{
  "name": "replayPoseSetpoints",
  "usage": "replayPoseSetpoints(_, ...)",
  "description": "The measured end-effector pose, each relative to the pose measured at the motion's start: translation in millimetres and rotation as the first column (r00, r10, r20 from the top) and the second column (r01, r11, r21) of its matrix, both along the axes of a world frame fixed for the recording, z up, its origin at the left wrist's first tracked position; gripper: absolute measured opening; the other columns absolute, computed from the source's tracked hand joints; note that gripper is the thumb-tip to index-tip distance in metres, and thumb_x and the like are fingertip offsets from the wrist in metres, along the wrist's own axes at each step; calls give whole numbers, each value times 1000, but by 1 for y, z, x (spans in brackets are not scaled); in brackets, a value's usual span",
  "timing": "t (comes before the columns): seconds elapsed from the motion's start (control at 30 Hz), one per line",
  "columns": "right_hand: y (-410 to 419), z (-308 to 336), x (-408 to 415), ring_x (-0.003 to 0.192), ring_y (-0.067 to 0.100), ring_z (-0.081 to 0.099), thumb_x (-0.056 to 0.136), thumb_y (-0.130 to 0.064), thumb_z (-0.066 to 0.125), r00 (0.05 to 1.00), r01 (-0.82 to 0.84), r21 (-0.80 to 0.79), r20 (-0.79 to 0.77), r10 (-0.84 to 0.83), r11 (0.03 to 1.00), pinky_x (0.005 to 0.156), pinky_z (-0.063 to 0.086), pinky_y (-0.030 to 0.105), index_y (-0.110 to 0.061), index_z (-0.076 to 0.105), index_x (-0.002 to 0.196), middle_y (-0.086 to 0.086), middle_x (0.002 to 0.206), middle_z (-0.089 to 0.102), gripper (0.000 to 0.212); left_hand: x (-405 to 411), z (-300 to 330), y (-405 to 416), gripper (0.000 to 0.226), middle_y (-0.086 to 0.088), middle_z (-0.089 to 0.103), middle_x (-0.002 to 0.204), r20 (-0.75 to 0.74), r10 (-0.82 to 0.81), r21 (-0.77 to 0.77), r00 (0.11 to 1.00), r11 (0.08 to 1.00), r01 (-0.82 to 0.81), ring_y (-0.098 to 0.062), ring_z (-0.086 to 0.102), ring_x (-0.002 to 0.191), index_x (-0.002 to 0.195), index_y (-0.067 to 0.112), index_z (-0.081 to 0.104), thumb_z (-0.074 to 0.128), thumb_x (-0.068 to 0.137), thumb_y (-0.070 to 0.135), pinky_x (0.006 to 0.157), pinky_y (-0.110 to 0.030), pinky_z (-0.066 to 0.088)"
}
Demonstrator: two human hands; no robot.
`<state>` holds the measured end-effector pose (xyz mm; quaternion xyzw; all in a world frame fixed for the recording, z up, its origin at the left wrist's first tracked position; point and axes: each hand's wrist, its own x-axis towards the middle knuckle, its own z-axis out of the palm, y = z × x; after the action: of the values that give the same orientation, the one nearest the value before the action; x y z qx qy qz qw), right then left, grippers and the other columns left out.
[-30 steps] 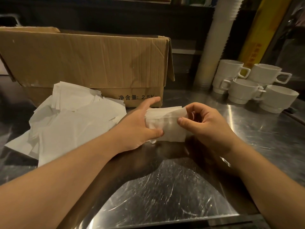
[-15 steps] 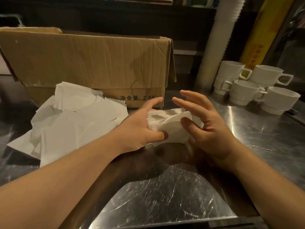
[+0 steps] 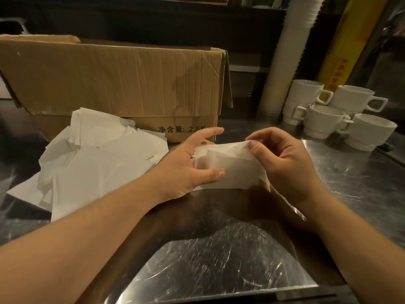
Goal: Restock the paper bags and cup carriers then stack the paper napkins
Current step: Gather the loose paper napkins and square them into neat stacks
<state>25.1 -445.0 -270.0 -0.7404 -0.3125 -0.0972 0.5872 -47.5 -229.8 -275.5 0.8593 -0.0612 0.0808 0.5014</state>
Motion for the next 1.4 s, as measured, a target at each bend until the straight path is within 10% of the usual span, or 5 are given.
replayPoseSetpoints(0.23,-9,1,4,101,4,50,82,-57,72,962,59,-209,272,1,976,80,49,14,-35,62,87,-10,107,47,24,1,-2,1,22,39,47,125,52,40,120,998,992,-46,18,44,114,112,54,62,69,94,44,96,-11,34)
replayPoseSetpoints(0.37,-12,2,7,111,15,46,66,-75,69,973,83,-486,228,35,870,92,54,37,-47,63,87,-21,110,41,35,1,-1,-1,21,33,51,128,81,47,134,996,989,-58,13,45,117,111,52,63,70,94,41,92,-6,30)
replayPoseSetpoints(0.7,-9,6,4,96,4,53,80,-37,78,974,87,-496,224,30,864,74,47,16,-44,53,87,-20,104,49,26,0,1,-3,24,37,50,125,82,59,134,995,988,-70,21,45,113,111,52,62,72,92,39,87,4,27)
replayPoseSetpoints(1.03,-10,9,4,98,10,50,70,-56,68,988,88,-609,155,9,788,94,52,45,-44,57,84,-21,104,47,21,1,0,-3,18,36,50,124,71,66,136,995,988,-75,21,45,111,109,51,64,67,95,40,82,7,28)
replayPoseSetpoints(1.4,-10,6,7,87,6,53,83,-38,77,982,146,-634,185,-34,759,89,53,42,-39,60,94,-18,95,53,20,4,-1,-1,21,35,51,122,76,62,146,995,987,-72,25,43,110,109,54,62,68,95,39,81,8,30)
